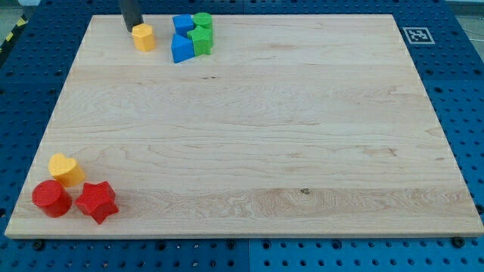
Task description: Move the yellow hexagon diagonally bottom left to the blue triangle
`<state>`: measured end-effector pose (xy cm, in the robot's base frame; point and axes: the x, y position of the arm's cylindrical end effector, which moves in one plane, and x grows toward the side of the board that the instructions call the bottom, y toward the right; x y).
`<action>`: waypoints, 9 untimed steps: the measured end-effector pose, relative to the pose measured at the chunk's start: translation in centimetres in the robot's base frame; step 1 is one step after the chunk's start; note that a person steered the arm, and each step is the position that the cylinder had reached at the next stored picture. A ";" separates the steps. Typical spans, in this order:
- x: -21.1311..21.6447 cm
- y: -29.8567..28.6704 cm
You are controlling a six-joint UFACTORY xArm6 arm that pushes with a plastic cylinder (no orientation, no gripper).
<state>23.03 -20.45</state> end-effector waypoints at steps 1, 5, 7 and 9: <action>0.0 0.3; 1.7 3.6; 4.6 3.6; 4.6 3.6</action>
<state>27.67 -16.81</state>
